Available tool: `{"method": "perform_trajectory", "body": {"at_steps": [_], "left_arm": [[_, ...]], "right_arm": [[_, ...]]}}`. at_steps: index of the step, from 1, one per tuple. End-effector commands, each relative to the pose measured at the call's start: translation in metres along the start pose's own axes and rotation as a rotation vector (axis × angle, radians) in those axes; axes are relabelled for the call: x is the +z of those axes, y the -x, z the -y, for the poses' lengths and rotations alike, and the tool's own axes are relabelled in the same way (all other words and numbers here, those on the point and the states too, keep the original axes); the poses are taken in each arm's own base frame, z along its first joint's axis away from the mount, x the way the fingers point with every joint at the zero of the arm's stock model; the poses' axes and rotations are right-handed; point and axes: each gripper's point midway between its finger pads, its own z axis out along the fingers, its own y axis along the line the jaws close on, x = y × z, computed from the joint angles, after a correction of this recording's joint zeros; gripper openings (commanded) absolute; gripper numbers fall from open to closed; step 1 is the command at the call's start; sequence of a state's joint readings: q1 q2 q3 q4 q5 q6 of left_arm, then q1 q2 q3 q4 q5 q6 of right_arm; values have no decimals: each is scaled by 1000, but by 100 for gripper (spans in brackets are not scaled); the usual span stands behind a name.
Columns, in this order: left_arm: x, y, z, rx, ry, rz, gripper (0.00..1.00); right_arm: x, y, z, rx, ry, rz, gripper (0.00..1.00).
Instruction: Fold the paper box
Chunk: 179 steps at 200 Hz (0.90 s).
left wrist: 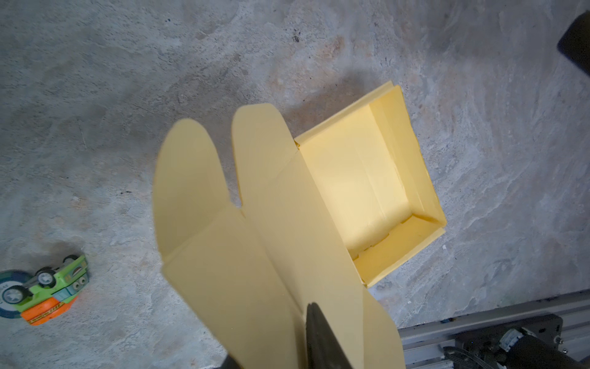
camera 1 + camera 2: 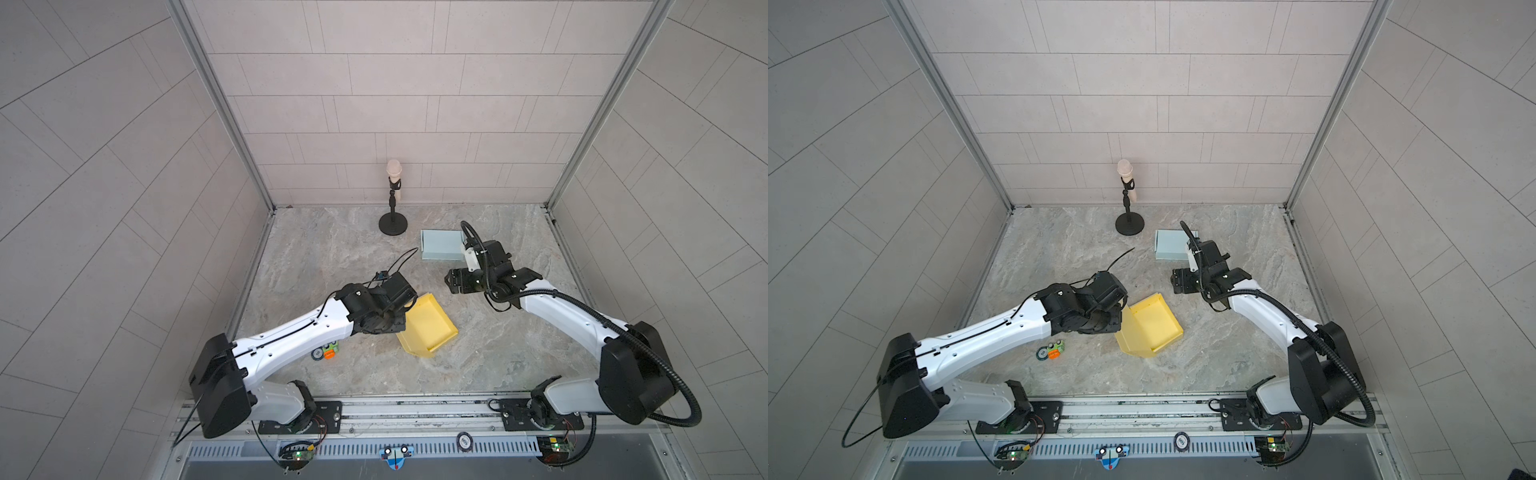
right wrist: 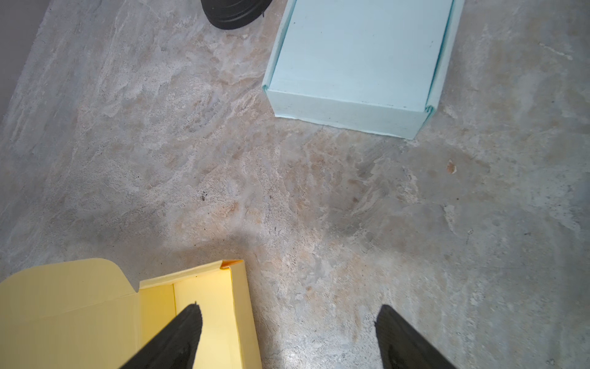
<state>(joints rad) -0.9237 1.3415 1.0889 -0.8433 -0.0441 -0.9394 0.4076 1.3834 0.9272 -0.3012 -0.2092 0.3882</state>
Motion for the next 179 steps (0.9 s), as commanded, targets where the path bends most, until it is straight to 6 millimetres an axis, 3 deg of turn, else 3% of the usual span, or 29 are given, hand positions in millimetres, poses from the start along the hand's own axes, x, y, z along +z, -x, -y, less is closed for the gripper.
{"method": "perform_trajectory", "body": {"at_steps": [1, 137, 179], "left_arm": [[-5, 5, 1, 0, 0, 7, 24], [-19, 26, -1, 115, 42, 2, 0], [-22, 35, 7, 216, 50, -16, 0]], "right_arm": [[-7, 1, 2, -21, -18, 12, 87], [-8, 0, 2, -22, -12, 25, 87], [-9, -1, 2, -24, -9, 40, 87]]}}
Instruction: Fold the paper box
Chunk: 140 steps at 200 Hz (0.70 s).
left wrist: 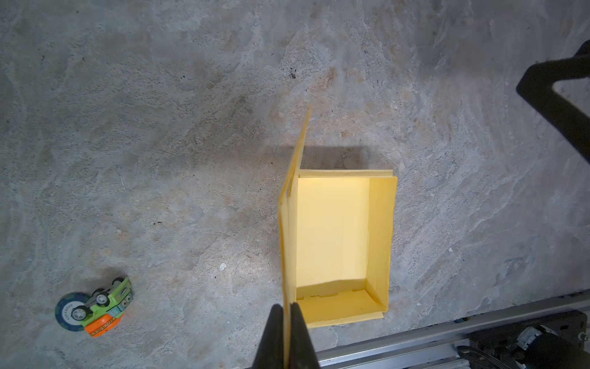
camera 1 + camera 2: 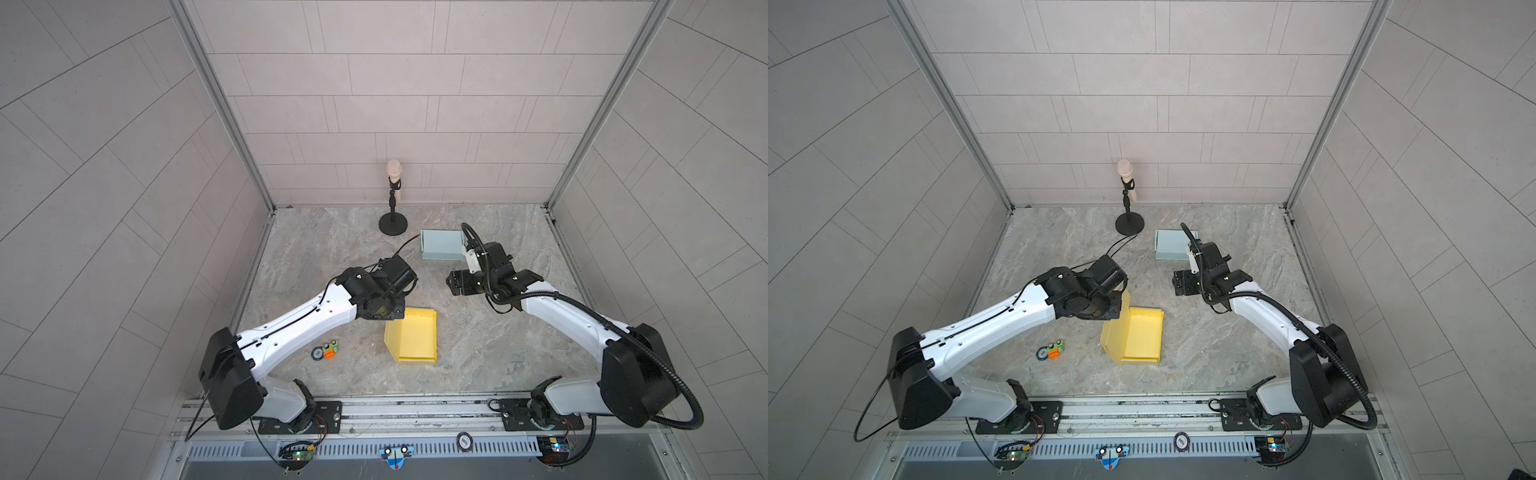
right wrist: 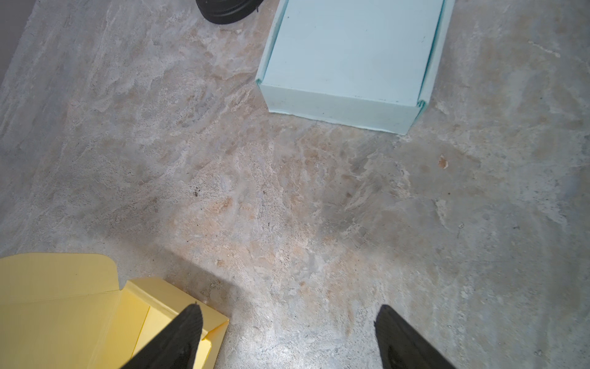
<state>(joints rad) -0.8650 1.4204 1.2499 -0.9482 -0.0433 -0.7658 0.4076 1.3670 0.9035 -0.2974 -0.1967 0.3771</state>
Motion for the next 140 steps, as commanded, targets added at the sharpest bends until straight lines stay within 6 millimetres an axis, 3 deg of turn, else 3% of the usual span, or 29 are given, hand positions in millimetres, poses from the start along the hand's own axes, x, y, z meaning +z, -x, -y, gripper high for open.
{"method": "perform_trajectory", "body": {"at_steps": [1, 32, 73, 78, 116, 140], "left_arm": [[-8, 8, 1, 98, 13, -11, 0], [-22, 23, 18, 276, -36, -19, 0], [-34, 26, 34, 489, -145, -40, 0], [-35, 26, 35, 505, -156, -41, 0], [-40, 22, 42, 650, -247, -81, 0], [-37, 26, 48, 695, -287, -68, 0]], "right_arm": [[-8, 4, -2, -13, 5, 41, 87], [-13, 9, -16, -29, 108, 135, 87], [-39, 24, -49, -79, 319, 358, 88], [-36, 15, -49, -88, 328, 352, 88], [-36, 5, -57, -181, 382, 391, 89], [-35, -2, -75, -246, 489, 355, 89]]}}
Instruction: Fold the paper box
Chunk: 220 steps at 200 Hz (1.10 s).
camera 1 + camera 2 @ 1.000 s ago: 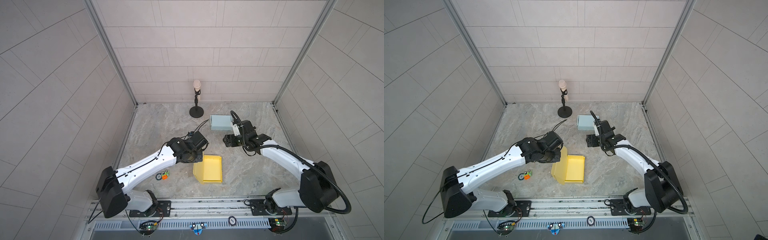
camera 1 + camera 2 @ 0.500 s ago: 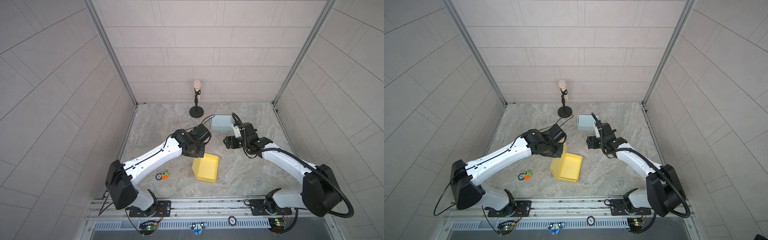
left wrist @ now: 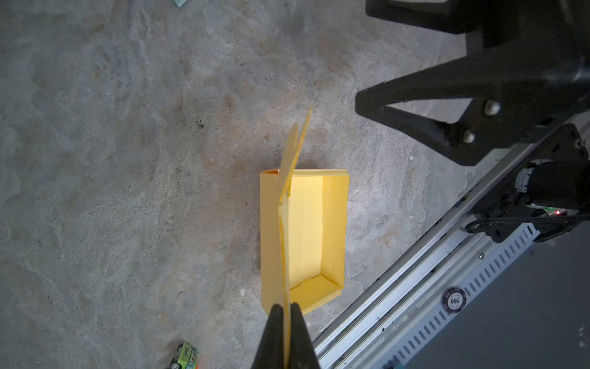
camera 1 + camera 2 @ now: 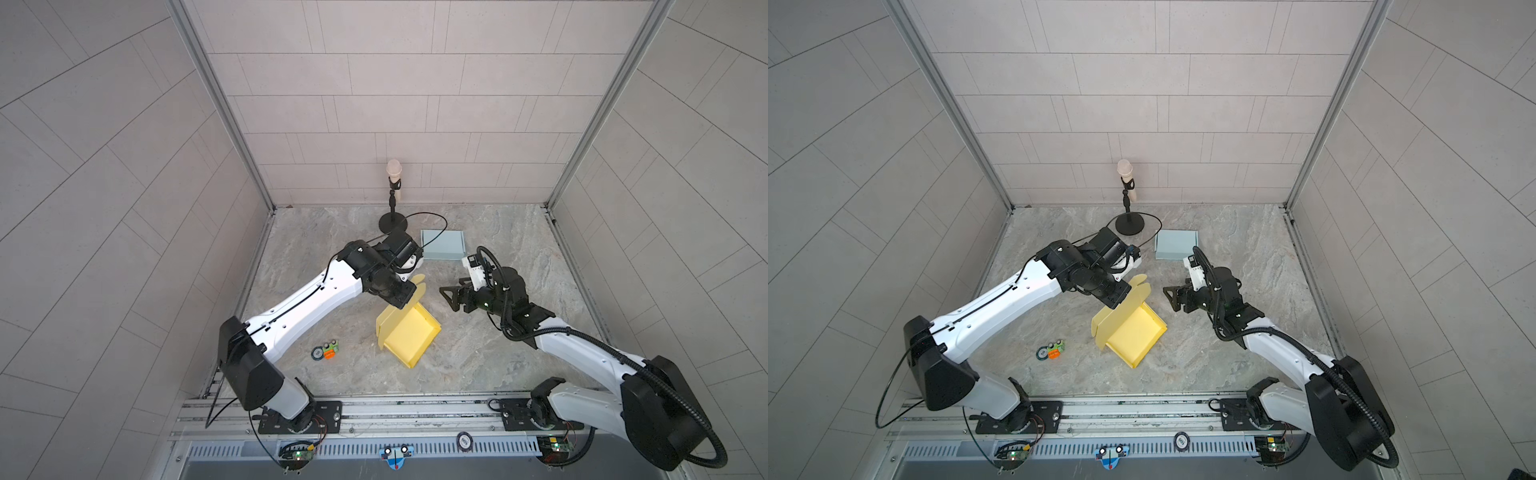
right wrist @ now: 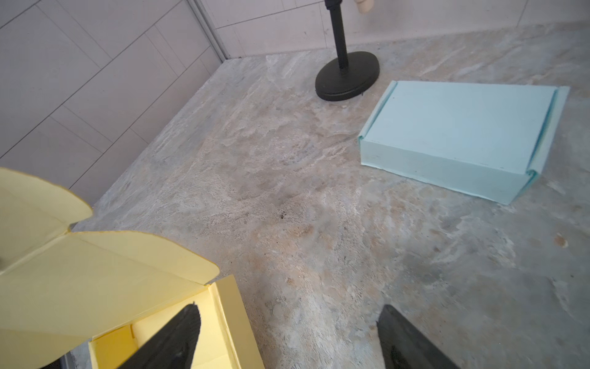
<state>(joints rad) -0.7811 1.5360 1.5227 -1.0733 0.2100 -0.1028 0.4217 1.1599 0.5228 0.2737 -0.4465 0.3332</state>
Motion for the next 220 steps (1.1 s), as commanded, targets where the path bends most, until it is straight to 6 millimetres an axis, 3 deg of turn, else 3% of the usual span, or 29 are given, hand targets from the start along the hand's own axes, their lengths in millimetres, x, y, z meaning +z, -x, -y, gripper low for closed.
{"method": "perform_trajectory", "body": {"at_steps": [1, 70, 104, 115, 170, 220], "left_arm": [[-3, 5, 9, 119, -66, 4, 0], [-2, 10, 15, 223, -166, -27, 0], [1, 13, 18, 258, -204, -47, 0], [2, 15, 20, 261, -213, -46, 0], [9, 19, 18, 261, -207, -55, 0], [11, 18, 9, 262, -156, -67, 0]], "right_arm": [[3, 14, -28, -100, 153, 41, 89], [3, 10, -58, -161, 316, -22, 85], [8, 2, -62, -177, 327, -58, 79], [10, 10, -68, -192, 344, -50, 75], [15, 4, -73, -211, 357, -84, 44], [15, 0, -70, -219, 337, -100, 31]]}}
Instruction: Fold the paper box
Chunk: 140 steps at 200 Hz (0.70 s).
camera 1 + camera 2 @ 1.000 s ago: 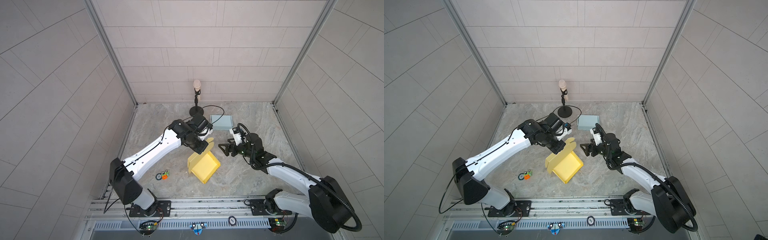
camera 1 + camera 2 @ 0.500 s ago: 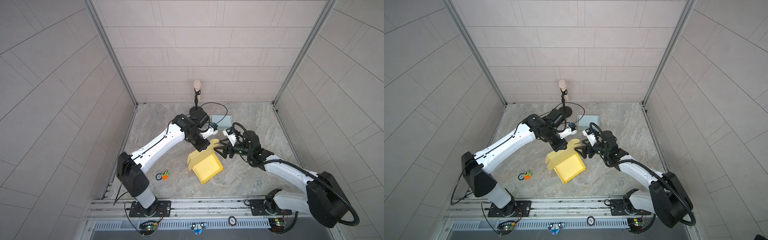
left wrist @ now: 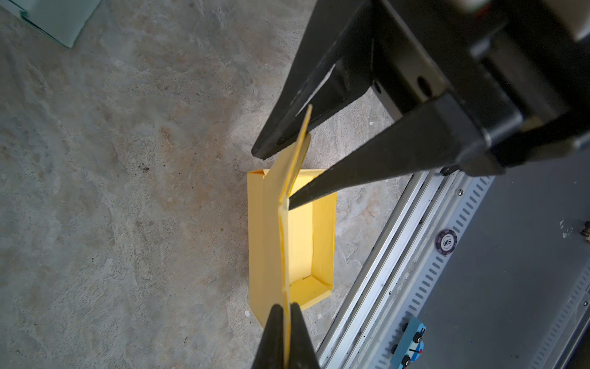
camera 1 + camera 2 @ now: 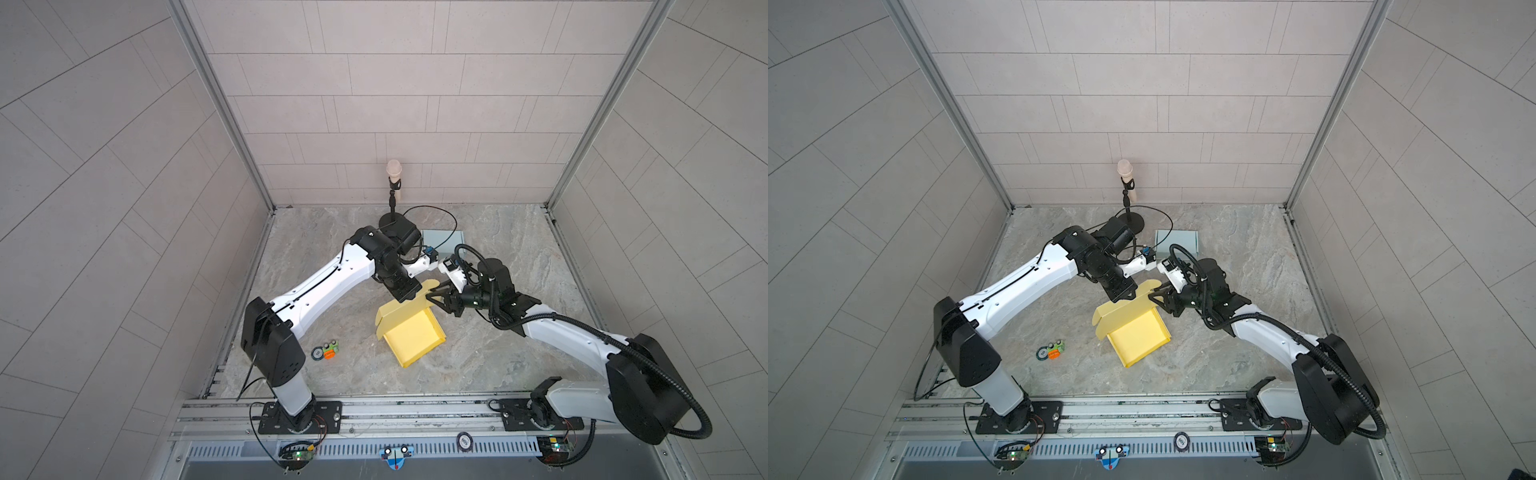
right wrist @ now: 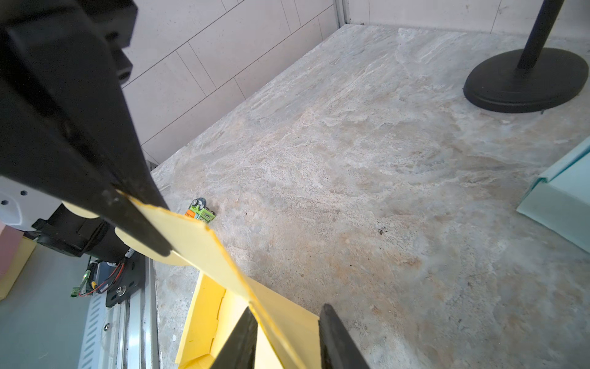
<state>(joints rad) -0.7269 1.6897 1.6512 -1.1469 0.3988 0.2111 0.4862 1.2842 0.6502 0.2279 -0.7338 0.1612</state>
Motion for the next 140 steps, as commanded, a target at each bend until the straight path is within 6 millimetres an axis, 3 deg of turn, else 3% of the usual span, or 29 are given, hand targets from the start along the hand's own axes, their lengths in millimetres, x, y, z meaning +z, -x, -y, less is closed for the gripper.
{"method": "perform_trajectory", "body": {"at_steps": [1, 92, 98, 108, 118, 140], "left_arm": [[-7, 5, -2, 21, 22, 7, 0], [-9, 10, -17, -14, 105, 59, 1], [-11, 11, -20, -27, 117, 80, 6], [-16, 14, -23, -46, 130, 129, 29], [-21, 15, -25, -68, 133, 179, 42], [-34, 10, -29, -103, 152, 259, 56]], "right_arm": [[-1, 5, -3, -43, 3, 1, 30], [-5, -1, 6, -61, -71, -24, 5], [-6, -2, 7, -62, -78, -25, 4], [-7, -3, 8, -64, -90, -25, 3], [-8, -5, 11, -69, -106, -27, 2], [-10, -6, 15, -71, -134, -31, 1]]}}
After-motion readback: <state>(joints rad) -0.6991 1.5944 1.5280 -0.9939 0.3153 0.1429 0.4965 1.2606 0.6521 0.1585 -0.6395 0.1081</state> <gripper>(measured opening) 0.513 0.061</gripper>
